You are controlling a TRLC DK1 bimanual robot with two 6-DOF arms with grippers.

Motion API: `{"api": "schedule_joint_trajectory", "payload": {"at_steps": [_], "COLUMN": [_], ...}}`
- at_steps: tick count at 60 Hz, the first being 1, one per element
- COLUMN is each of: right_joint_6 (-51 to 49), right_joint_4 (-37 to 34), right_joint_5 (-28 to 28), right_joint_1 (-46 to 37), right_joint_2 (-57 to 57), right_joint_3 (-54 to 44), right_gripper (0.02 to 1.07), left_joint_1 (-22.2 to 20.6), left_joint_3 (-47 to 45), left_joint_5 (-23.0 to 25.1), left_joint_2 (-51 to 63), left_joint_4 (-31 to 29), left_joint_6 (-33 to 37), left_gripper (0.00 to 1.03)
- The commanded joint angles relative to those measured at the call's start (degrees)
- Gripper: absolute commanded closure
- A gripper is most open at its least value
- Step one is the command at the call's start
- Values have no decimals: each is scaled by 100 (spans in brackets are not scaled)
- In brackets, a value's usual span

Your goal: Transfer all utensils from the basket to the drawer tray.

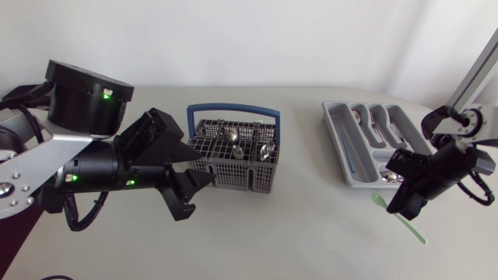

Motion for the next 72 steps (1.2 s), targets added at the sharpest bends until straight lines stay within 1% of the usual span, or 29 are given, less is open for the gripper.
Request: {"api": "schedule_joint_trajectory", "payload": {"at_steps": [1, 5, 13, 17, 22, 30, 32, 36, 40, 46, 49, 53, 55, 59, 60, 63, 65, 69, 72], "right_joint_6": [-646, -1130, -2281, -2694, -3204, -3819, -3977, -4206, -4443, -4645, -4724, -4865, -4935, -4944, -4944, -4935, -4909, -4839, -4777], "right_joint_4": [-123, -123, -131, -219, -246, -114, 62, 748, 1178, 1697, 1820, 2127, 2286, 2435, 2461, 2549, 2585, 2576, 2541], "right_joint_5": [-57, -118, -312, -435, -496, -470, -382, -153, 22, 181, 198, 444, 453, 479, 479, 435, 400, 251, 40], "right_joint_1": [-254, -509, -1028, -1186, -1265, -1318, -1318, -1318, -1318, -1318, -1309, -1300, -1291, -1291, -1291, -1300, -1309, -1309, -1326], "right_joint_2": [-95, 81, 802, 1127, 1400, 1690, 1742, 1778, 1804, 1822, 1804, 1804, 1760, 1663, 1602, 1435, 1303, 995, 670], "right_joint_3": [522, 891, 1717, 2016, 2244, 2253, 2165, 1822, 1568, 1269, 1128, 864, 741, 609, 574, 522, 495, 469, 469], "right_gripper": [102, 102, 102, 102, 102, 102, 102, 102, 102, 102, 102, 102, 101, 95, 90, 82, 79, 76, 71], "left_joint_1": [-17, -9, 27, 27, 44, 53, 53, 53, 53, 53, 53, 53, 53, 53, 62, 62, 79, 150, 238], "left_joint_3": [-133, -141, -133, -141, -141, -141, -133, -133, -141, -159, -159, -159, -150, -150, -141, -133, -133, -115, -115], "left_joint_5": [70, 70, 70, 70, 61, 61, 61, 52, 52, 52, 43, 43, 43, 43, 43, 43, 43, 43, 43], "left_joint_2": [5, 5, 5, -3, -12, -3, -3, -3, -3, -3, -3, -3, -3, -3, -3, -3, -3, -3, -3], "left_joint_4": [88, 88, 88, 88, 88, 79, 79, 70, 70, 70, 70, 61, 61, 61, 61, 70, 70, 88, 132], "left_joint_6": [50, 50, 50, 50, 50, 42, 42, 42, 42, 42, 42, 42, 42, 42, 42, 42, 42, 59, 68], "left_gripper": [36, 36, 36, 36, 36, 36, 36, 36, 36, 36, 36, 36, 36, 36, 36, 36, 36, 36, 36]}}
